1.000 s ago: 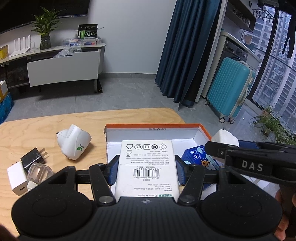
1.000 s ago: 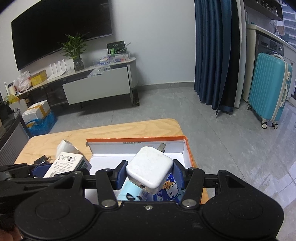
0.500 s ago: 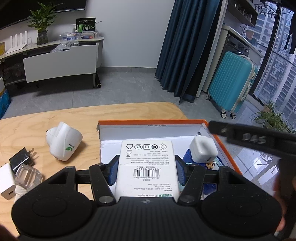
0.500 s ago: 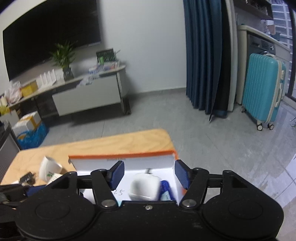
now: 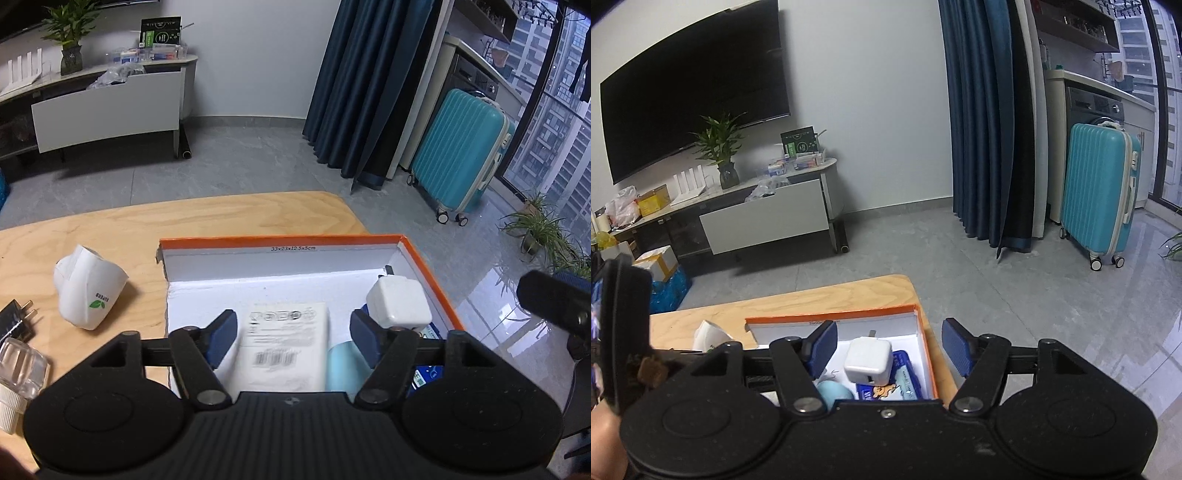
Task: Organize rigid objects
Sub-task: 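Open the right tool to drop the charger while the left tool releases the adapter box, then withdraw both tools from the box back over the table items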
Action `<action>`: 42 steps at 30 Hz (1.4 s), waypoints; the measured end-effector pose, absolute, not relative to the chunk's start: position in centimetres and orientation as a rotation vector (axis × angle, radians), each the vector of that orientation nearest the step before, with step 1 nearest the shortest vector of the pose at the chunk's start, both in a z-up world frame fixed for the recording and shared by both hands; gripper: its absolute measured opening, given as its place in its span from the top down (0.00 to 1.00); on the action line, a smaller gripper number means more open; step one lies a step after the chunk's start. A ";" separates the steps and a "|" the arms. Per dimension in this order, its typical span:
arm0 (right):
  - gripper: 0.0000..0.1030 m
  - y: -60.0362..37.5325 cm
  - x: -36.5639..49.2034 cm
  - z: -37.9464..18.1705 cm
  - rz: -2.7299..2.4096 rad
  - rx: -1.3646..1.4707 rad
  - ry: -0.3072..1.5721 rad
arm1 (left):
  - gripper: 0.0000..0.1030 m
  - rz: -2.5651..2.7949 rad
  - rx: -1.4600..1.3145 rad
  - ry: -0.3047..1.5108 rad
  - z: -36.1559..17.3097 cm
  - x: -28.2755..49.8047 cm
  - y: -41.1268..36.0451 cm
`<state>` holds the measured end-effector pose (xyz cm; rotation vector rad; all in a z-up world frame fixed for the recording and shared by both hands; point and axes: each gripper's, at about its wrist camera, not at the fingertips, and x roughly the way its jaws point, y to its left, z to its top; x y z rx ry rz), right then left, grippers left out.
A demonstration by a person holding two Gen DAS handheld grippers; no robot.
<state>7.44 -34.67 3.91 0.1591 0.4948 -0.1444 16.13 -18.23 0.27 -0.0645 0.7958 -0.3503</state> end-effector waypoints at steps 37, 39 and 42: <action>0.17 -23.0 8.4 3.5 0.043 0.104 0.597 | 0.08 -0.090 -0.118 0.747 3.6 9.2 -5.7; 0.17 -22.3 8.7 3.3 0.055 0.099 0.603 | 0.08 -0.073 -0.132 0.749 3.3 9.1 -4.8; 0.17 -21.2 9.1 2.9 0.077 0.086 0.615 | 0.08 -0.053 -0.148 0.756 2.9 9.1 -3.5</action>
